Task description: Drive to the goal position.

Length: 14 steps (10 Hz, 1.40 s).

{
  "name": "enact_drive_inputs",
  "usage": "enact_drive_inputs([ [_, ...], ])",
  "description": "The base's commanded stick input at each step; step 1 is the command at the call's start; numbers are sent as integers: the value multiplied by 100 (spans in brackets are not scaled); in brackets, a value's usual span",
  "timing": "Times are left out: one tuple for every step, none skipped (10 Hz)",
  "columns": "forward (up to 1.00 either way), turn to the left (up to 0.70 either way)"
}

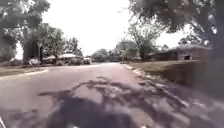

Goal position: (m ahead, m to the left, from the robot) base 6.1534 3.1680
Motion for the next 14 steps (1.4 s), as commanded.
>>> enact_drive_inputs([
  [69,3],
  [69,3],
  [69,3],
  [69,3],
  [69,3],
  [69,3],
  [69,3],
  [69,3],
  [69,3],
  [69,3],
  [69,3],
  [69,3],
  [69,3],
  [69,3],
])
